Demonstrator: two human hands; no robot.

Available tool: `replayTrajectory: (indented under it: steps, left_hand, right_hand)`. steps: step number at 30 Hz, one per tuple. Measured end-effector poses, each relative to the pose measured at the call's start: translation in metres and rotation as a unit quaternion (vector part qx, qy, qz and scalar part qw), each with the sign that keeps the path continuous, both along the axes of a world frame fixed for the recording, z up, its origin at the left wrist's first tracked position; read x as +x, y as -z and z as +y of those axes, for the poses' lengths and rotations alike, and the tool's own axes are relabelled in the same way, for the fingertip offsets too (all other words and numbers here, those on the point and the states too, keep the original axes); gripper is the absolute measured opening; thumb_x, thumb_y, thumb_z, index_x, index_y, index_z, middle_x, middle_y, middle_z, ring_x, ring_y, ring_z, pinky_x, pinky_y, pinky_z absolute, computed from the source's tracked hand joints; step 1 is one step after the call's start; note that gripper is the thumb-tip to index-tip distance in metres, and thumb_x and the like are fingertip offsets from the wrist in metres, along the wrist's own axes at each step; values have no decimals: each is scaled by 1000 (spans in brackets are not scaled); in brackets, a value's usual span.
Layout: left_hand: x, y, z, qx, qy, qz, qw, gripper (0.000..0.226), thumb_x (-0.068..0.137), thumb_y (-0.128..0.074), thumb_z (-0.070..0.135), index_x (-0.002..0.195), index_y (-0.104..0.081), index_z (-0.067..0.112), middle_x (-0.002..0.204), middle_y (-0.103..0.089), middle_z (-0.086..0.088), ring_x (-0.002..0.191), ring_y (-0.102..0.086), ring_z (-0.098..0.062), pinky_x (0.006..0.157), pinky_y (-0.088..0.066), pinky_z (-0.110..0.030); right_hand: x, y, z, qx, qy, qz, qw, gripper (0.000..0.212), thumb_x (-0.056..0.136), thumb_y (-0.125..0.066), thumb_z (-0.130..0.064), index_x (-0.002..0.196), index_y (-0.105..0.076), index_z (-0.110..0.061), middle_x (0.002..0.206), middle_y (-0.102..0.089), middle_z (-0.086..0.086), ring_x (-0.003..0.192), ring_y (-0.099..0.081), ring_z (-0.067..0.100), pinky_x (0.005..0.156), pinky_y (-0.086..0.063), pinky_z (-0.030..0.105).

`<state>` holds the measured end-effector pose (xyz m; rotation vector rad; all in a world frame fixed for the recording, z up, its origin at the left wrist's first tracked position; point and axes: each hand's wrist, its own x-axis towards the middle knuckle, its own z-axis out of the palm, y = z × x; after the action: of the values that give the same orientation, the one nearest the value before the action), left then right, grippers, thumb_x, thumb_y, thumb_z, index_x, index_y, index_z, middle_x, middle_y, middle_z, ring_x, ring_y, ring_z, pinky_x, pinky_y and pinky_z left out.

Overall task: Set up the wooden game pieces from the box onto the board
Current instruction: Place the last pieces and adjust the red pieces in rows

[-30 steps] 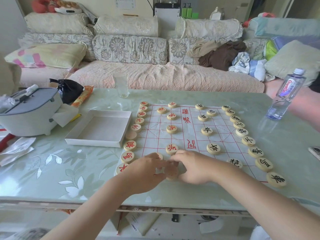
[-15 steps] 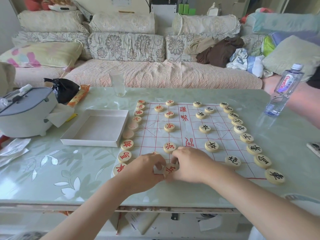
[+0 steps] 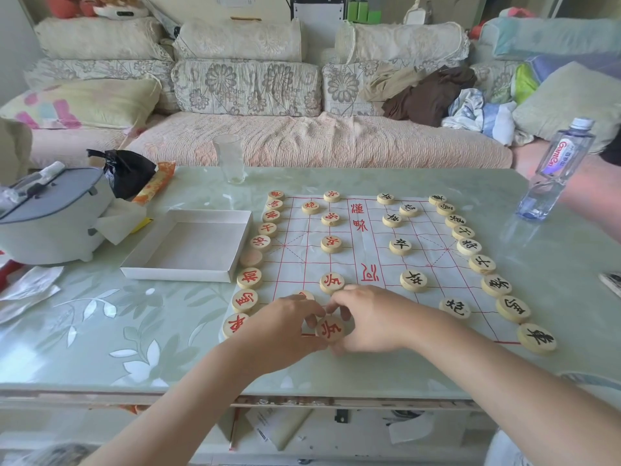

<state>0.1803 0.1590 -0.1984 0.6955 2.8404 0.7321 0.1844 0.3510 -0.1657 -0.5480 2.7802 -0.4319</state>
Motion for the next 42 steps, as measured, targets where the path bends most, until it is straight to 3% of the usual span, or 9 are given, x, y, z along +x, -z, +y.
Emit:
replayTrajectory:
  steps: [9, 14, 16, 21, 24, 27, 32, 38, 42]
  left_hand:
    - [-1, -1, 2, -3, 11, 1, 1000, 37, 79, -70, 42, 114, -64, 37, 96, -54, 16, 73, -52, -2, 65, -42, -18]
    - [-4, -10, -3, -18, 7, 6, 1000, 42, 77, -70, 52, 115, -59, 37, 96, -56, 19, 74, -53, 1, 63, -40, -14]
    - [-14, -21, -6, -9, -12, 16, 1000, 42, 78, -68, 54, 116, -59, 38, 93, -57, 20, 73, -55, 2, 65, -42, -16]
    - [-53, -42, 0, 13, -49, 42, 998, 30, 87, -63, 43, 116, -60, 35, 91, -59, 21, 78, -60, -2, 63, -45, -16]
    - [-81, -39, 13, 12, -67, 50, 996, 31, 91, -59, 36, 122, -59, 30, 101, -61, 16, 85, -59, -7, 62, -41, -15]
    - [-105, -28, 24, -5, -66, 45, 997, 36, 93, -56, 32, 128, -55, 28, 116, -60, 11, 96, -59, -11, 74, -46, -23]
    - [-138, -12, 27, -35, -65, 26, 997, 50, 94, -53, 26, 142, -42, 28, 140, -48, 5, 122, -50, -17, 91, -42, -29]
    - [-158, -2, 31, -21, -64, 24, 997, 52, 95, -54, 29, 145, -39, 28, 139, -51, 0, 126, -49, -20, 96, -41, -29]
    - [-164, 4, 37, -8, -71, 37, 997, 52, 92, -59, 27, 142, -44, 28, 138, -52, 4, 123, -50, -17, 95, -43, -30]
  right_hand:
    - [-2, 4, 0, -25, 11, -14, 1000, 40, 75, -75, -53, 106, -62, -31, 100, -58, -14, 93, -57, 8, 80, -50, 27]
    - [-5, -6, 6, -21, 20, -41, 999, 53, 75, -75, -57, 121, -56, -37, 102, -58, -16, 91, -55, 4, 74, -44, 19]
    - [-16, -16, 13, -55, 46, -34, 997, 47, 81, -72, -52, 123, -57, -35, 105, -61, -17, 90, -56, 2, 72, -41, 14]
    - [-69, -22, 25, -94, 134, 39, 986, 27, 89, -65, -34, 115, -63, -29, 104, -63, -10, 90, -60, 9, 69, -44, 21]
    - [-97, -13, 25, -88, 169, 51, 980, 27, 86, -66, -36, 112, -61, -29, 110, -62, -7, 91, -60, 13, 72, -47, 28]
    - [-115, -6, 20, -51, 190, 68, 978, 32, 86, -65, -45, 111, -61, -26, 105, -58, -7, 94, -56, 15, 72, -44, 30]
    - [-140, 10, 13, -1, 211, 97, 973, 51, 84, -58, -58, 125, -54, -28, 131, -55, -6, 116, -55, 18, 77, -37, 31]
    - [-158, 21, 15, -16, 165, 89, 982, 46, 85, -59, -64, 117, -61, -31, 117, -53, -6, 110, -55, 17, 82, -41, 31]
    - [-168, 27, 21, -72, 93, 30, 993, 48, 91, -62, -46, 136, -55, -30, 125, -51, -4, 118, -53, 17, 95, -42, 28]
